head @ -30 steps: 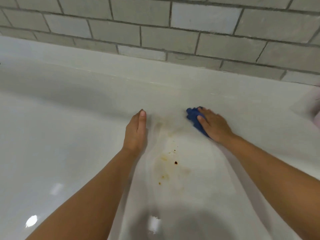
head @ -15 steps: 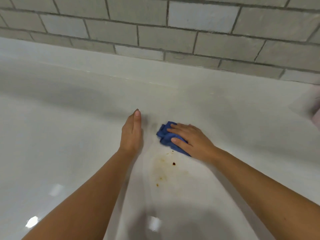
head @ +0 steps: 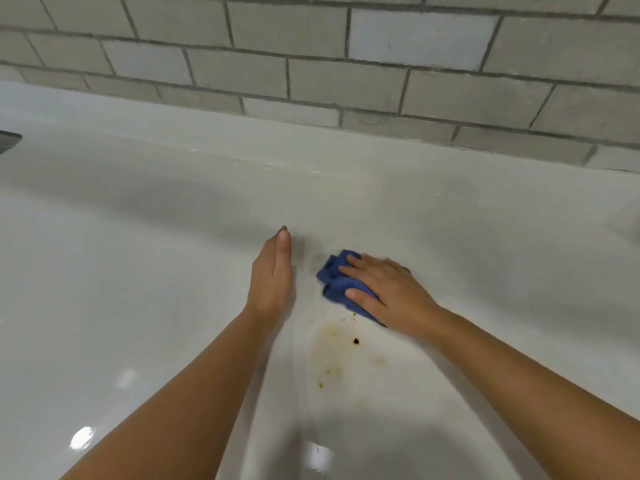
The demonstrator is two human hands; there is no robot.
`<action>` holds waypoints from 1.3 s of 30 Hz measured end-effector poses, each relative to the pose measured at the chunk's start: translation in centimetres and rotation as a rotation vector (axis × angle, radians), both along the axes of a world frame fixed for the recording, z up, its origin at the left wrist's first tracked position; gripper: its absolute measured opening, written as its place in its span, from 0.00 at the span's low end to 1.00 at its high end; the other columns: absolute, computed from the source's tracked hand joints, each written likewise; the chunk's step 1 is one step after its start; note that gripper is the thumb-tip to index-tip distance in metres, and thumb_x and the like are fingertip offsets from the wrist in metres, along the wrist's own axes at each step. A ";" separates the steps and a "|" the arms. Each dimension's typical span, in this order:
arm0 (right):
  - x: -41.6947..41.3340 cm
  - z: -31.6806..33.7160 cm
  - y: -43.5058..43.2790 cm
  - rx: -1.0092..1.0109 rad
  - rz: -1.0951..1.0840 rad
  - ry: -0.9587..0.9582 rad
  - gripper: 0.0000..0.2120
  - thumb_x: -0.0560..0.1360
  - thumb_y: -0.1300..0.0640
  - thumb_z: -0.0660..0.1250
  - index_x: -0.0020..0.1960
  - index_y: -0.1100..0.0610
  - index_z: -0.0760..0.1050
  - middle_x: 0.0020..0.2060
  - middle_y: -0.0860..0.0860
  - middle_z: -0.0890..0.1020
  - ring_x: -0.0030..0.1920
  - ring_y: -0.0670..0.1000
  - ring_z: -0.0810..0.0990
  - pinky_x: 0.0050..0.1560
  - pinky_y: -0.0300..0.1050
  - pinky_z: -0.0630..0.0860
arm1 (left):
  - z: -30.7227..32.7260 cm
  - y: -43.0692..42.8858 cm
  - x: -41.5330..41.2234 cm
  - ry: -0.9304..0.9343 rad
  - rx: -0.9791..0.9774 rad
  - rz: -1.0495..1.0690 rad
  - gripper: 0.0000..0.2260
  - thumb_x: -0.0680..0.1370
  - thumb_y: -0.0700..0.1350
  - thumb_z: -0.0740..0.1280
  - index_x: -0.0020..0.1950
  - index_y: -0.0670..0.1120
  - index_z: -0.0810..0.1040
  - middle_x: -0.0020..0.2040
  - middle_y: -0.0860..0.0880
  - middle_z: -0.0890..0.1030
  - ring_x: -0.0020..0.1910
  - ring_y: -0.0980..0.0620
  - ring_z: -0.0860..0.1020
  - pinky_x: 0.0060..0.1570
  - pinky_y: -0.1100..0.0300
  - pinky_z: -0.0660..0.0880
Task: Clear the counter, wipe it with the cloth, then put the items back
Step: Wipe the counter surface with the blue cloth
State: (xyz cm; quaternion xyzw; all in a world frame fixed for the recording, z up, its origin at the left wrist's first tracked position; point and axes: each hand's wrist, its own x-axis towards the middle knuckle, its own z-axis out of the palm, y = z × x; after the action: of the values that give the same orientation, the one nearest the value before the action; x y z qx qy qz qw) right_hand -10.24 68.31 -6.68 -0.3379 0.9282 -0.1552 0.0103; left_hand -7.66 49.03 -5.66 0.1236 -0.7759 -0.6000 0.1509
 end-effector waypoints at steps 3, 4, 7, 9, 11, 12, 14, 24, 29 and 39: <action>-3.1 -0.6 5.5 -0.114 -0.116 0.033 0.37 0.72 0.31 0.46 0.68 0.54 0.71 0.68 0.52 0.73 0.70 0.52 0.68 0.70 0.47 0.61 | -0.2 0.0 0.0 0.004 -0.049 -0.009 0.21 0.82 0.53 0.48 0.70 0.46 0.68 0.62 0.59 0.69 0.62 0.66 0.64 0.52 0.83 0.57; -5.1 -0.8 7.3 -0.123 -0.207 0.063 0.33 0.73 0.36 0.49 0.67 0.55 0.72 0.67 0.54 0.74 0.69 0.54 0.70 0.69 0.49 0.65 | -0.2 0.0 0.0 0.004 -0.061 -0.008 0.21 0.82 0.53 0.48 0.70 0.46 0.69 0.61 0.59 0.69 0.62 0.66 0.64 0.49 0.87 0.56; -11.3 -1.3 10.3 0.001 -0.456 0.112 0.28 0.77 0.39 0.51 0.68 0.54 0.70 0.67 0.56 0.72 0.66 0.58 0.72 0.64 0.55 0.68 | -0.3 -0.1 -0.1 -0.004 -0.085 -0.002 0.22 0.82 0.53 0.48 0.70 0.46 0.69 0.59 0.60 0.69 0.61 0.66 0.64 0.46 0.89 0.55; -13.8 -1.7 10.1 0.081 -0.581 0.115 0.24 0.80 0.44 0.51 0.71 0.55 0.66 0.69 0.57 0.69 0.67 0.59 0.69 0.65 0.58 0.66 | -0.3 0.0 -0.2 -0.007 -0.099 0.004 0.22 0.82 0.54 0.48 0.69 0.46 0.69 0.59 0.60 0.69 0.60 0.65 0.65 0.45 0.88 0.56; -13.9 -1.7 8.2 0.113 -0.603 0.107 0.24 0.81 0.46 0.50 0.72 0.56 0.64 0.70 0.57 0.67 0.68 0.59 0.66 0.66 0.57 0.64 | -0.2 0.2 -0.1 -0.016 -0.111 0.009 0.22 0.82 0.54 0.48 0.69 0.46 0.69 0.58 0.60 0.68 0.59 0.65 0.65 0.44 0.88 0.56; -13.0 -1.4 6.8 0.107 -0.570 0.106 0.25 0.81 0.45 0.49 0.72 0.56 0.63 0.71 0.56 0.66 0.69 0.58 0.66 0.66 0.56 0.64 | -0.1 0.3 -0.2 -0.020 -0.111 0.010 0.22 0.82 0.54 0.48 0.69 0.46 0.70 0.58 0.60 0.68 0.59 0.65 0.65 0.44 0.88 0.57; -9.7 -0.7 4.0 0.103 -0.467 0.069 0.25 0.81 0.44 0.48 0.73 0.55 0.61 0.73 0.55 0.64 0.71 0.56 0.63 0.69 0.54 0.61 | 0.0 0.3 -0.2 -0.025 -0.110 0.010 0.22 0.82 0.54 0.48 0.68 0.46 0.71 0.56 0.60 0.69 0.57 0.64 0.66 0.44 0.86 0.59; -0.1 -0.3 9.3 0.106 -0.492 0.038 0.34 0.74 0.36 0.40 0.73 0.49 0.62 0.73 0.51 0.64 0.72 0.53 0.63 0.69 0.49 0.59 | 0.5 0.1 0.2 -0.043 -0.096 -0.014 0.15 0.83 0.52 0.48 0.48 0.56 0.74 0.46 0.64 0.71 0.43 0.70 0.69 0.42 0.84 0.60; -3.1 -0.6 10.1 0.149 -0.756 -0.005 0.24 0.81 0.46 0.45 0.75 0.53 0.58 0.72 0.55 0.64 0.70 0.56 0.64 0.68 0.54 0.63 | 0.6 0.2 0.6 0.000 -0.076 -0.023 0.15 0.83 0.53 0.48 0.52 0.53 0.73 0.46 0.64 0.70 0.44 0.69 0.68 0.42 0.82 0.61; 14.0 0.0 1.0 -0.141 -0.272 -0.065 0.40 0.72 0.31 0.35 0.73 0.51 0.63 0.73 0.47 0.64 0.74 0.46 0.60 0.73 0.44 0.54 | 1.6 -1.6 4.0 0.066 -0.041 -0.076 0.22 0.82 0.55 0.47 0.71 0.48 0.67 0.64 0.59 0.68 0.63 0.64 0.63 0.63 0.69 0.56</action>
State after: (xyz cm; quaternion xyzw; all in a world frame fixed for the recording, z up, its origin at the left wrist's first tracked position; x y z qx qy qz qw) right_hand 3.71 69.34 -6.72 -0.2039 0.9514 -0.2308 -0.0045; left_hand -3.69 47.44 -4.03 0.0713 -0.7866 -0.5931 0.1560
